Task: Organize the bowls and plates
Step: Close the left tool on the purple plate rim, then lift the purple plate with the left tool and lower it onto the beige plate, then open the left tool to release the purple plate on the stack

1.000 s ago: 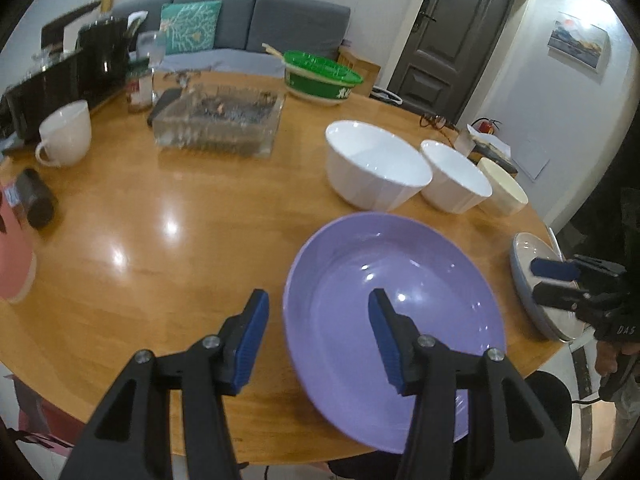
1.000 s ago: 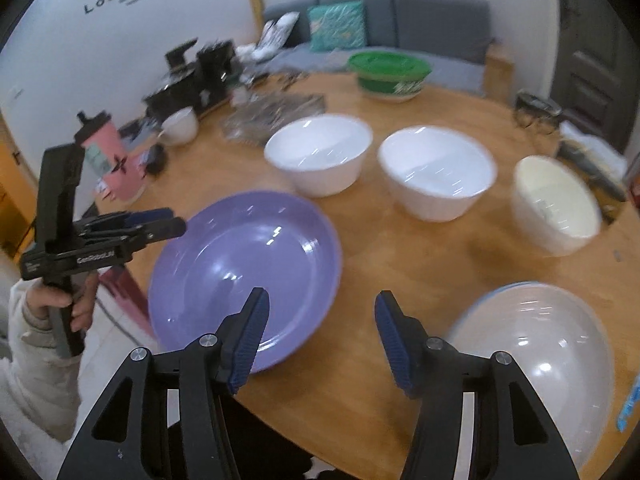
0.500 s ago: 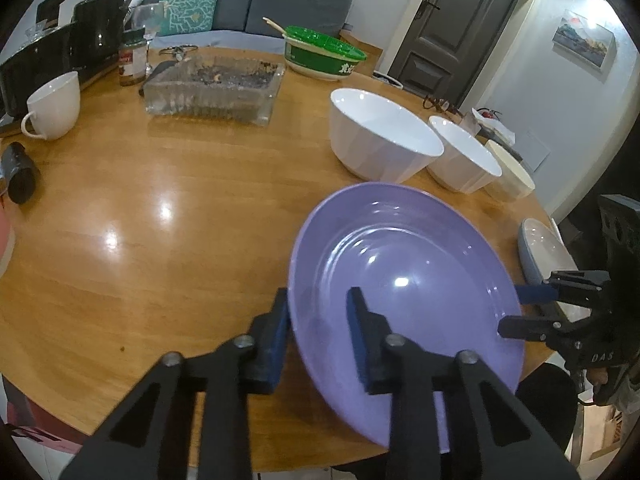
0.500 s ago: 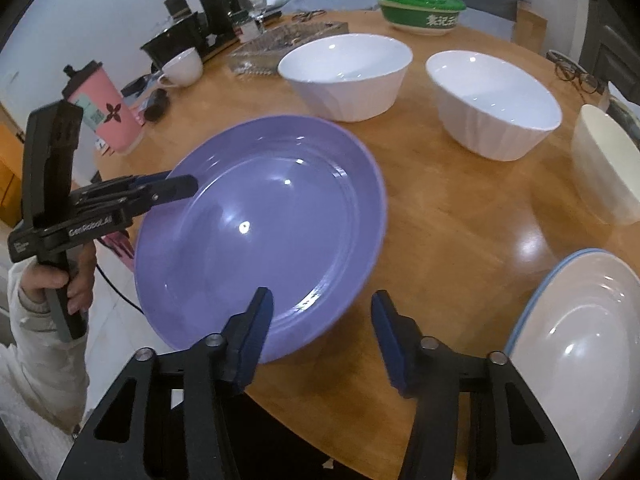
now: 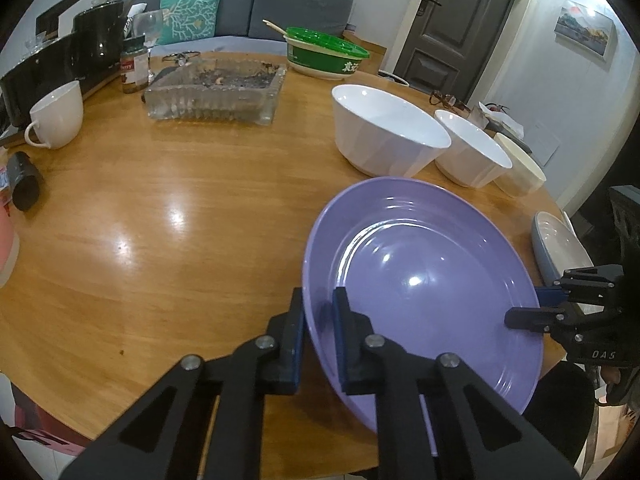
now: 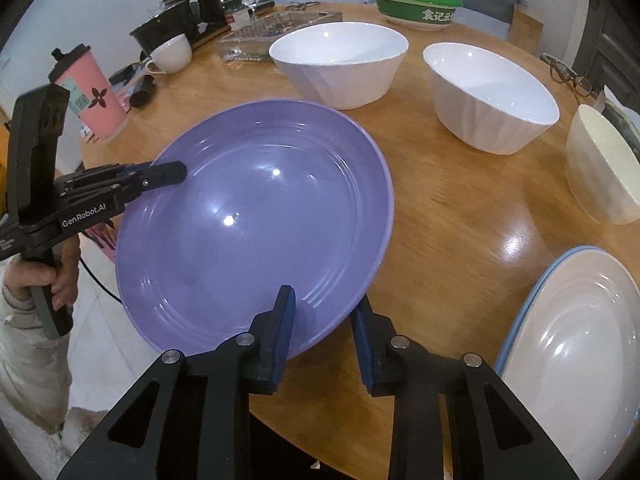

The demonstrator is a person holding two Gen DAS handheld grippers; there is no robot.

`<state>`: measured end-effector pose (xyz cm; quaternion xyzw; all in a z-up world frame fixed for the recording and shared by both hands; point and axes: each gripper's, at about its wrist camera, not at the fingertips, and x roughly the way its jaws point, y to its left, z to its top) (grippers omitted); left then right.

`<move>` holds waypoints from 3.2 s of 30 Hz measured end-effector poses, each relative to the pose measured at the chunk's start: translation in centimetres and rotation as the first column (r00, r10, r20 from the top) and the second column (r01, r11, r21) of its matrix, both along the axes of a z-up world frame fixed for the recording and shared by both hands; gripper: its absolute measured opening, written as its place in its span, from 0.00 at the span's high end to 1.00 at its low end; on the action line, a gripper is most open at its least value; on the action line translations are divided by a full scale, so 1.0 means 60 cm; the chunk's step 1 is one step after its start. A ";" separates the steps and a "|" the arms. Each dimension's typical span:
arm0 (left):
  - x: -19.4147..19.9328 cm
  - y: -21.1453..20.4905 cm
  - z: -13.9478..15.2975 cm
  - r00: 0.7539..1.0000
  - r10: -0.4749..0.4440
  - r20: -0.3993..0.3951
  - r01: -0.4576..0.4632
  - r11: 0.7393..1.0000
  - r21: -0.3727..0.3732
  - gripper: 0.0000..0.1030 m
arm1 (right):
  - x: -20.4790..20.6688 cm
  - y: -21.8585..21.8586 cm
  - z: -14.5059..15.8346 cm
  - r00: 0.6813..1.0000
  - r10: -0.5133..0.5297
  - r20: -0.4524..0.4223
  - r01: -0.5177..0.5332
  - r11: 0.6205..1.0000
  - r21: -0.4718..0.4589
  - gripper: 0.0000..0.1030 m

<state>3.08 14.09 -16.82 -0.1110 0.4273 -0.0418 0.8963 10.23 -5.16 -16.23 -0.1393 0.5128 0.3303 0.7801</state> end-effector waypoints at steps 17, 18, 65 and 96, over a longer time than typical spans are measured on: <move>-0.010 -0.024 0.041 0.999 -0.016 0.034 0.015 1.000 0.027 0.90 | -0.014 -0.025 0.023 0.999 -0.011 0.035 0.010 0.999 0.033 0.78; -0.011 -0.028 0.046 0.999 -0.019 0.039 0.018 0.999 0.030 0.90 | -0.015 -0.030 0.027 0.999 -0.015 0.040 0.013 0.999 0.039 0.78; 0.103 -0.457 0.114 0.927 -0.374 -0.018 0.372 0.915 0.154 0.87 | -0.039 -0.465 0.079 0.896 -0.402 0.187 0.363 0.908 0.211 0.76; 0.122 -0.449 0.073 0.928 -0.365 -0.078 0.373 0.913 0.166 0.83 | -0.027 -0.465 0.061 0.894 -0.392 0.217 0.359 0.916 0.179 0.69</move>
